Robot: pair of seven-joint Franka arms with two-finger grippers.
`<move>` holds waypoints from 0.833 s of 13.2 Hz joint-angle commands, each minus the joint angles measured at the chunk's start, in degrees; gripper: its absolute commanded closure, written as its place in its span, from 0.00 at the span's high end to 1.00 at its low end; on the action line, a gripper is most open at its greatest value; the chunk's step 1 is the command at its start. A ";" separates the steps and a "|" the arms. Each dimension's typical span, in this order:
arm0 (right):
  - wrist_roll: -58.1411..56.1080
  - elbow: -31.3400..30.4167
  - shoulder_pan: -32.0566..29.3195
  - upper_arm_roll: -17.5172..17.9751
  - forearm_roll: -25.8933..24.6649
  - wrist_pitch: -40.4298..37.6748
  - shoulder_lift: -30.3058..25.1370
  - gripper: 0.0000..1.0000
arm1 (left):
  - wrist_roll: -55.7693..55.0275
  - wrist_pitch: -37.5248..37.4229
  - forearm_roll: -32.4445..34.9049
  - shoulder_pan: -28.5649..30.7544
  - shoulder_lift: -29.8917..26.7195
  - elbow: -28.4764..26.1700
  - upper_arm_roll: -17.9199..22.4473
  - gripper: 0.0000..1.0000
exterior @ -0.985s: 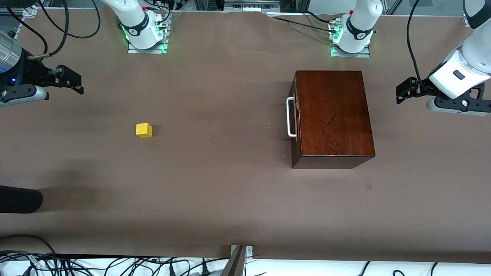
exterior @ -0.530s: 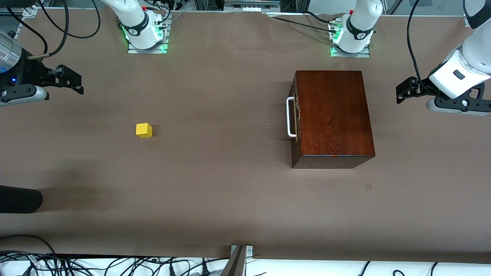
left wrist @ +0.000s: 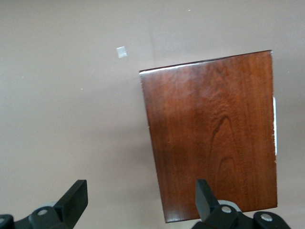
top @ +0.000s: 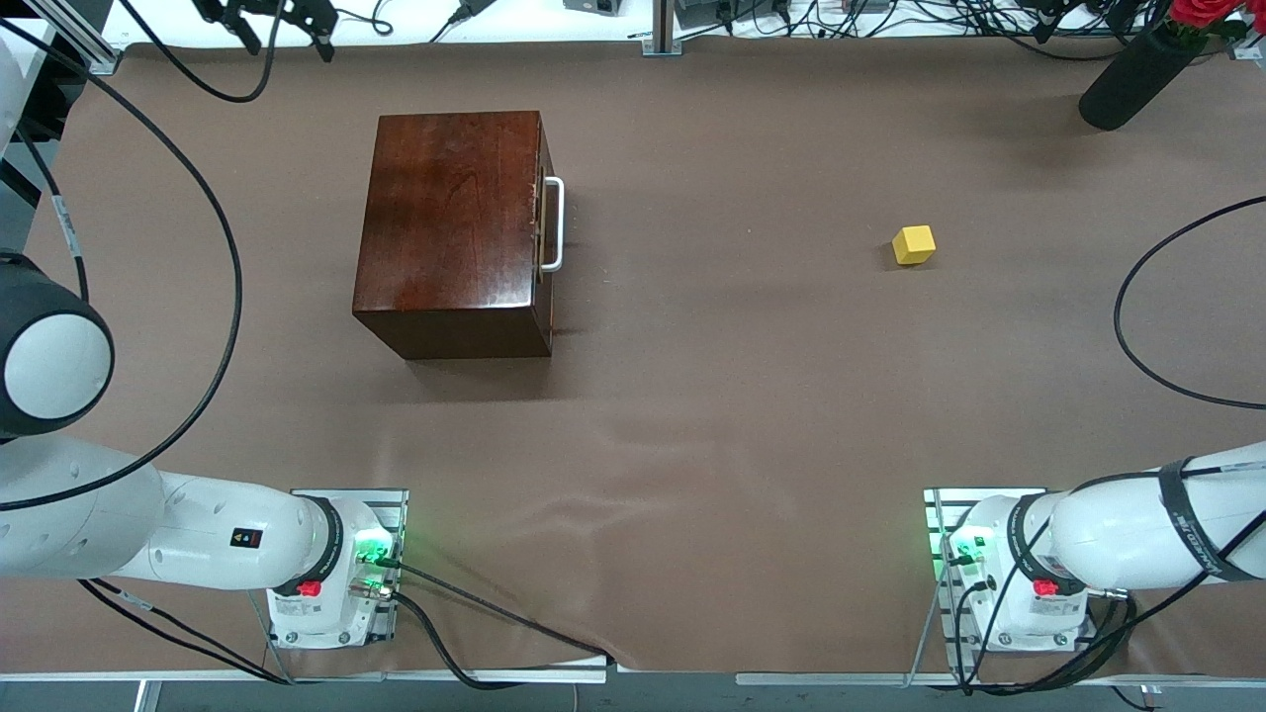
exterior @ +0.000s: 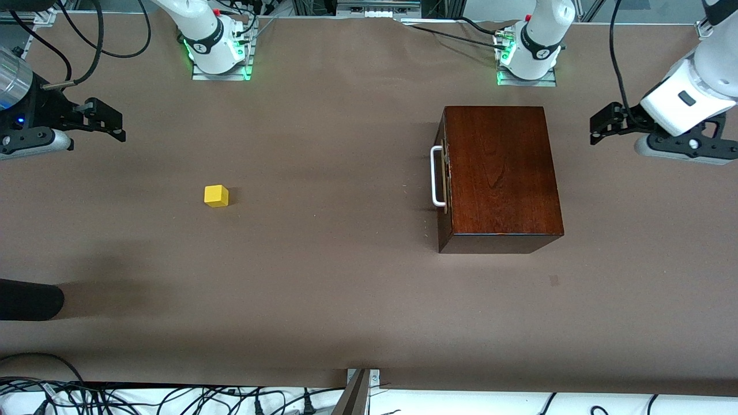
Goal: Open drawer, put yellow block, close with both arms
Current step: 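Move the left gripper over the wooden box toward the drawer handle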
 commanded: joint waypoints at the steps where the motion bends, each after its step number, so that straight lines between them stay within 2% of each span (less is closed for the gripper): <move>1: -0.11 1.45 -0.24 0.05 -0.36 -1.16 0.60 1.00 | -0.65 -1.80 -0.78 -1.06 4.05 5.76 0.16 1.00; 4: -0.20 1.45 -0.24 -0.04 -0.36 -1.16 0.60 1.00 | -0.12 -1.97 -0.08 -1.15 5.99 5.76 0.16 1.00; 11: -0.11 1.45 -0.24 -0.04 -0.36 -1.16 0.60 1.00 | 0.23 -5.14 0.01 -0.97 5.73 4.44 0.16 1.00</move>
